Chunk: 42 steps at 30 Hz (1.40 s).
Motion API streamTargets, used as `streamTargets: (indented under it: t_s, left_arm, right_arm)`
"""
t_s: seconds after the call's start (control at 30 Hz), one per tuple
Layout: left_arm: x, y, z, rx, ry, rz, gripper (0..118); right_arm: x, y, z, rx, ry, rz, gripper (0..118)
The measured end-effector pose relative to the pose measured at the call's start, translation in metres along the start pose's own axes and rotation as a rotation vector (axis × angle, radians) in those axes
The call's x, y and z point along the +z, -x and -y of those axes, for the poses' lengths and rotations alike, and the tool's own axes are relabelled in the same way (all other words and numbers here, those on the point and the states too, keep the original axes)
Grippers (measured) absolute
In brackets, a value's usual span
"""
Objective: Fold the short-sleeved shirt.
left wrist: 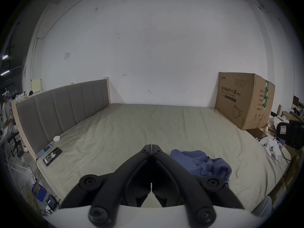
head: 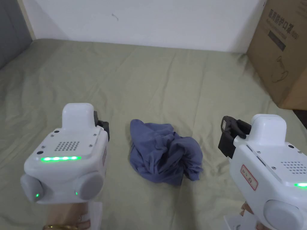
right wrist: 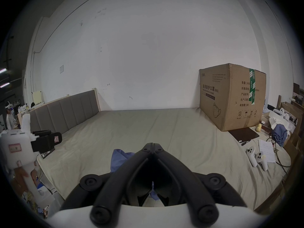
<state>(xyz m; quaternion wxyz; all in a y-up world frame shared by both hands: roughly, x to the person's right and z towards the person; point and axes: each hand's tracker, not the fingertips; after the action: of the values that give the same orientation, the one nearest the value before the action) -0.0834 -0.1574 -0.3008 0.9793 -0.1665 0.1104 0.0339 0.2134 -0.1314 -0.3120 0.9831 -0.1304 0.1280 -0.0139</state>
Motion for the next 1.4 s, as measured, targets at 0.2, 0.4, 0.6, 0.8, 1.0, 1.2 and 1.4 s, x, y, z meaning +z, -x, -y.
streamTargets:
  t_s: [0.2,0.4,0.6,0.8,1.0,1.2,1.4]
  left_arm:
    - [-0.061,-0.001,-0.031,0.094,0.282,0.118,102]
    - [-0.159,-0.016,-0.045,0.112,0.528,0.150,113]
    - [-0.245,-0.048,-0.025,0.122,0.773,0.124,113]
    - [-0.289,-0.068,0.003,0.055,0.873,0.060,61]
    - [-0.282,-0.068,0.006,0.104,0.804,0.181,2]
    - [-0.246,-0.051,-0.025,0.146,0.613,0.163,2]
    - [-0.226,-0.037,-0.044,0.140,0.575,0.180,2]
  right_arm:
    - [-0.007,-0.006,0.002,0.012,0.022,0.002,0]
    - [-0.021,-0.014,0.009,0.016,0.060,0.015,0]
    - [-0.035,-0.030,0.020,0.018,0.119,0.049,0]
    - [-0.047,-0.048,0.029,0.012,0.172,0.081,0]
    - [-0.064,-0.063,0.035,-0.021,0.216,0.101,0]
    - [-0.118,-0.080,0.050,-0.114,0.544,-0.045,87]
    - [-0.142,-0.059,0.092,0.000,0.705,-0.055,112]
